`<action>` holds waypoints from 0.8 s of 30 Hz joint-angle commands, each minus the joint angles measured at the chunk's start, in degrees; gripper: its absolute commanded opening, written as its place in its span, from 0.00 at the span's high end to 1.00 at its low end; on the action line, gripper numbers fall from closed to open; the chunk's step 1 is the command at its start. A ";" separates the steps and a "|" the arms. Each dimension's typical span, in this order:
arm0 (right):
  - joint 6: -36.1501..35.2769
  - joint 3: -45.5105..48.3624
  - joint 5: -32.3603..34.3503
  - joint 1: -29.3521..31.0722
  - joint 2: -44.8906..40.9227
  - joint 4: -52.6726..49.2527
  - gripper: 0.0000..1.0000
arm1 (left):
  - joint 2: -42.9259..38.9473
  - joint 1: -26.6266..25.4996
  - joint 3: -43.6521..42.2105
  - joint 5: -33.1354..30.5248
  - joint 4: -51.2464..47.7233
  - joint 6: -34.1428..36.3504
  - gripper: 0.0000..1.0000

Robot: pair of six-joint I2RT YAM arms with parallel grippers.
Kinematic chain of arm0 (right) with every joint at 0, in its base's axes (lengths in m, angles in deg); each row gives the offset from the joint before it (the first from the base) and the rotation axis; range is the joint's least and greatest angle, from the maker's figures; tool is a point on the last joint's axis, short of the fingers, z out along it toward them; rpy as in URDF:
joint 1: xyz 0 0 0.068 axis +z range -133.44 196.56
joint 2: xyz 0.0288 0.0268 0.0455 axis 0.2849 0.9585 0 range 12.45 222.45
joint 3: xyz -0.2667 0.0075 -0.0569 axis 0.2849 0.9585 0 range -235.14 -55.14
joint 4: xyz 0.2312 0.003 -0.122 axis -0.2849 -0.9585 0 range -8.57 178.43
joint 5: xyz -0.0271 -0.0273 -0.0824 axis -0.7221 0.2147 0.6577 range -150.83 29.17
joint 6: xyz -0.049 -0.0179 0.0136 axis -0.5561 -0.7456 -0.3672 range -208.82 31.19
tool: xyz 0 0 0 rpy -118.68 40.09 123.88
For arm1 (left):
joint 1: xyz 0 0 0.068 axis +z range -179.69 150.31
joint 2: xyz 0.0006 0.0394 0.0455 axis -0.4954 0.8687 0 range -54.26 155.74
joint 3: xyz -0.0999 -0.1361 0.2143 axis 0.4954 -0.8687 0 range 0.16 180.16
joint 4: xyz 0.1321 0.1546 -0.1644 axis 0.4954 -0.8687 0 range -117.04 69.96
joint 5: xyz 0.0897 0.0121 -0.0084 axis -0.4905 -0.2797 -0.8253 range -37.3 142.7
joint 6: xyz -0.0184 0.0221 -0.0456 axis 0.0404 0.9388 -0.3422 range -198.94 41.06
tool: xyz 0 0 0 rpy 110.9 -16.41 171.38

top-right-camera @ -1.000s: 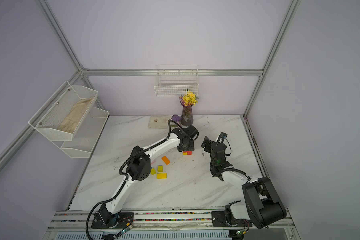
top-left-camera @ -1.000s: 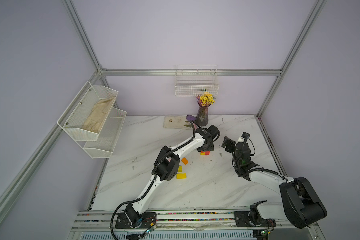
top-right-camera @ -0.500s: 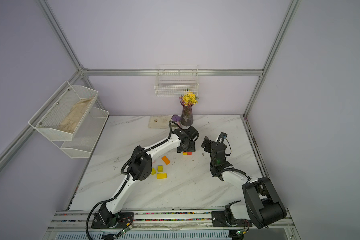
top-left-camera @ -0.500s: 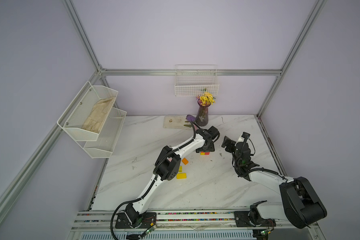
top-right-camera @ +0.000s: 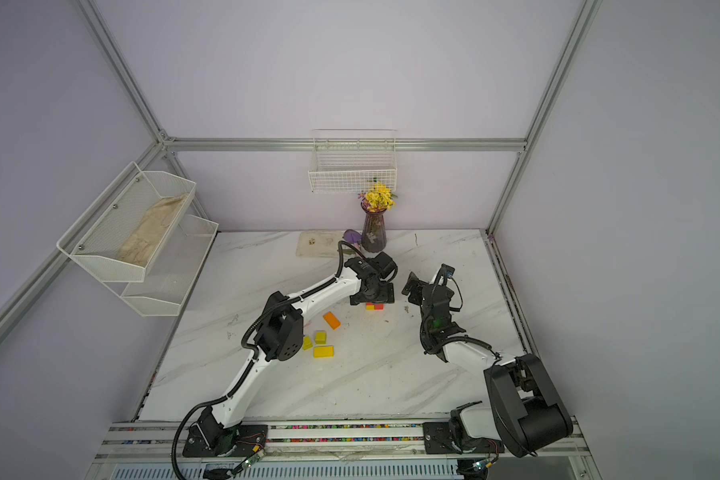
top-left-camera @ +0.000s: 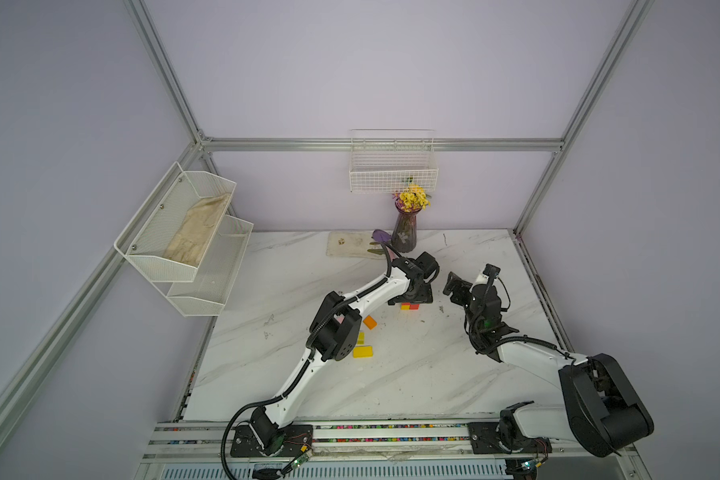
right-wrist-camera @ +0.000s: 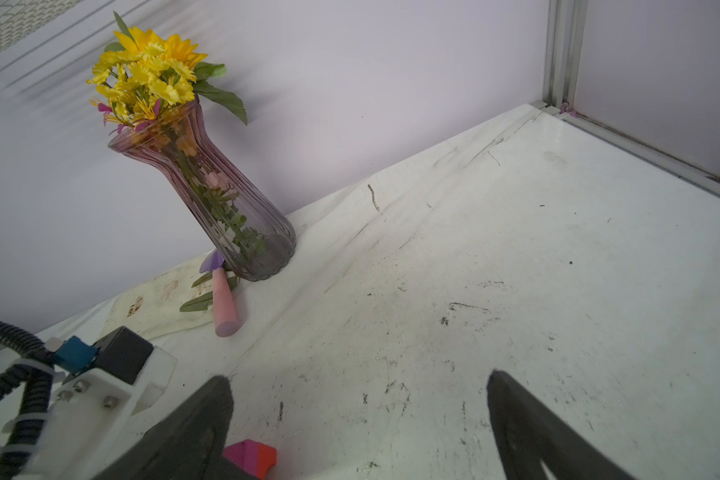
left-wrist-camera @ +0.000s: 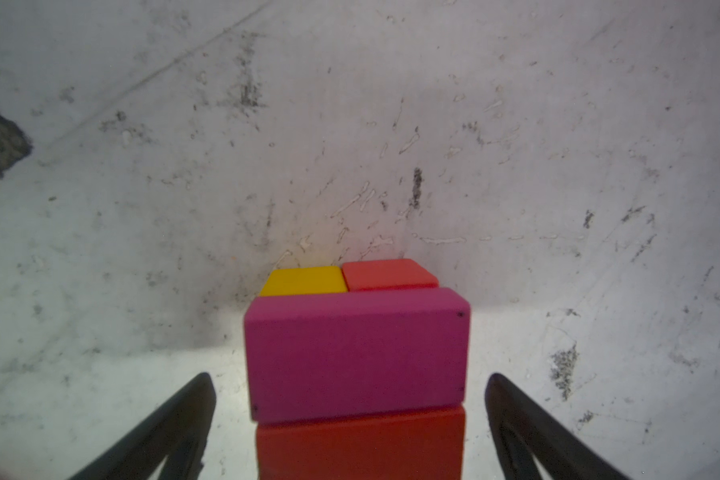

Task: Build the wood block tower
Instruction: 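Withdraw the left arm back toward the robot, away from the stack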

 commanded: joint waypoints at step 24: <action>0.22 1.02 0.28 -0.12 -1.46 1.27 0.03 | -97.25 0.66 -85.23 -45.44 18.66 8.71 0.00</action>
